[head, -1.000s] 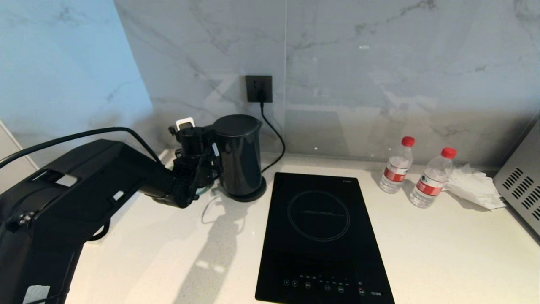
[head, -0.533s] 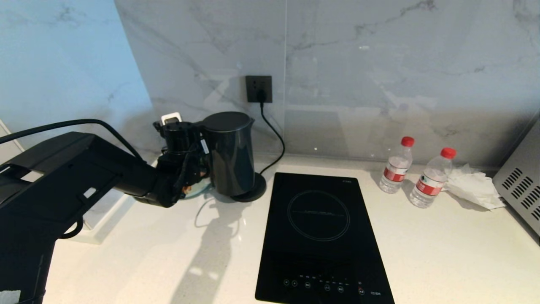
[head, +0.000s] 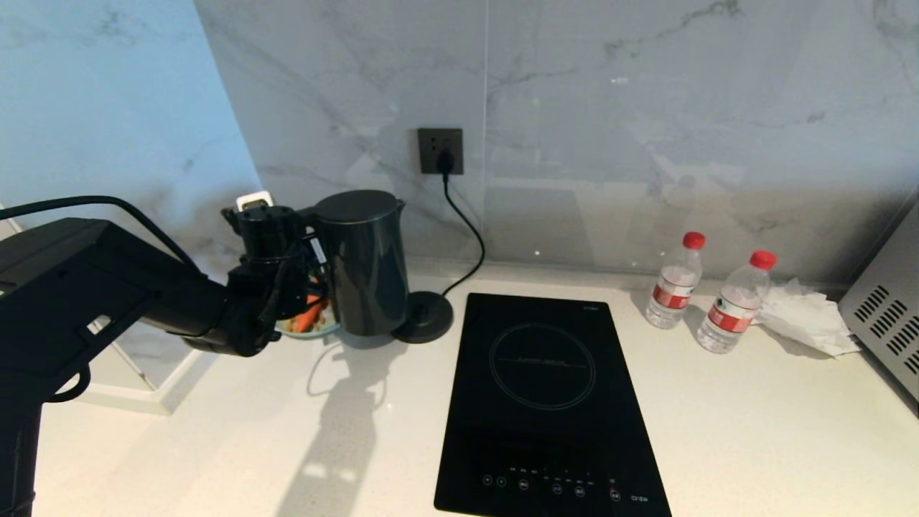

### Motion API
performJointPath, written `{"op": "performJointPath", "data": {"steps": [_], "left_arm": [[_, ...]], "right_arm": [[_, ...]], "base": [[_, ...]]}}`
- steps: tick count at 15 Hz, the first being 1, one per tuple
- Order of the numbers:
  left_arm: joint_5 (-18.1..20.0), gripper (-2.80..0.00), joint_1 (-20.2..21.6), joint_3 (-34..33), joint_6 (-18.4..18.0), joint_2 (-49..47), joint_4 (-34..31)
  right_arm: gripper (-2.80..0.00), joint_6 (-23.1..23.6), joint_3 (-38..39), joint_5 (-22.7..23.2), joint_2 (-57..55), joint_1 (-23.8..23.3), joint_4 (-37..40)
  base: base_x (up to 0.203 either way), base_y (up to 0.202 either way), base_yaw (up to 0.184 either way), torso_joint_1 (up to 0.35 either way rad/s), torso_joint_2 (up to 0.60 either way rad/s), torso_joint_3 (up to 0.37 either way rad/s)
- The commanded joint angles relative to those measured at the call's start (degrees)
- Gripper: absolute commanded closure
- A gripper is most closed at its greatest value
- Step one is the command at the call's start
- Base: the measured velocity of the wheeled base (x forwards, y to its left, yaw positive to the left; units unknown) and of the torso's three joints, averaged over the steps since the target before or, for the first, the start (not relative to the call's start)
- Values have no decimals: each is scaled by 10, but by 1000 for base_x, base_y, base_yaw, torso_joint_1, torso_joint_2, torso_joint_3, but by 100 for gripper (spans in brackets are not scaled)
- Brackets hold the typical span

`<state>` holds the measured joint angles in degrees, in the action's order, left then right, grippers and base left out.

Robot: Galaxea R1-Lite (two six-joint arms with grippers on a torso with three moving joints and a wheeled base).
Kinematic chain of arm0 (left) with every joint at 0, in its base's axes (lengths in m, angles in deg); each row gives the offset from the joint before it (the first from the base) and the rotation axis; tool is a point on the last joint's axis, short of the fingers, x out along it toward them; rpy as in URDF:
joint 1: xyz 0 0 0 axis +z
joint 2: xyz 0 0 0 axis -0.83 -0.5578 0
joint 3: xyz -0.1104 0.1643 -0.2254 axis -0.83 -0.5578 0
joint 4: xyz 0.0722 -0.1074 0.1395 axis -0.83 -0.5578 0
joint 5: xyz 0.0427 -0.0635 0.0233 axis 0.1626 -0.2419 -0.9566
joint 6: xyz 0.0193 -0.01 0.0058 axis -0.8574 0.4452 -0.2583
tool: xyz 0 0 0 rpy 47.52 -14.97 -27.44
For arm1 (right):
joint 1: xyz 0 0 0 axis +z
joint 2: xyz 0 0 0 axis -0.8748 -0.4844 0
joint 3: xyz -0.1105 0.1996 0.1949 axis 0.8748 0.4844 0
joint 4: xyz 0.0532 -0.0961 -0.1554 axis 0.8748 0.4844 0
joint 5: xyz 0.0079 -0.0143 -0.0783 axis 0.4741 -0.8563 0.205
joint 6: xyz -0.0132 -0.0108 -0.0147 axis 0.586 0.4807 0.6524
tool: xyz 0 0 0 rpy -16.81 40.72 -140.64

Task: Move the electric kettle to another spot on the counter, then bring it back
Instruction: Place it by the sink

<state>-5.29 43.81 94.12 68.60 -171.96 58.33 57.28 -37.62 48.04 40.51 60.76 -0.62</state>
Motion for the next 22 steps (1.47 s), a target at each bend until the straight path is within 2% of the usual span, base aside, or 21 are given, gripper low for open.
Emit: {"op": "performJointPath", "data": {"steps": [1, 5, 9, 13, 22], "left_arm": [[10, 0, 8, -16, 7, 16, 4], [21, 0, 32, -51, 18, 25, 4], [63, 0, 69, -94, 23, 50, 5], [86, 0, 88, -127, 19, 53, 71], [126, 0, 126, -180, 20, 71, 101]], "right_arm": [[0, 0, 0, 0, 0, 0, 0], [0, 0, -1, 0, 0, 0, 0], [0, 0, -1, 0, 0, 0, -1], [0, 0, -1, 0, 0, 0, 0], [0, 0, -1, 0, 0, 0, 0]], "base": [[0, 0, 0, 0, 0, 0], [0, 0, 0, 0, 0, 0], [0, 0, 0, 0, 0, 0], [0, 0, 0, 0, 0, 0], [0, 0, 0, 0, 0, 0]]}}
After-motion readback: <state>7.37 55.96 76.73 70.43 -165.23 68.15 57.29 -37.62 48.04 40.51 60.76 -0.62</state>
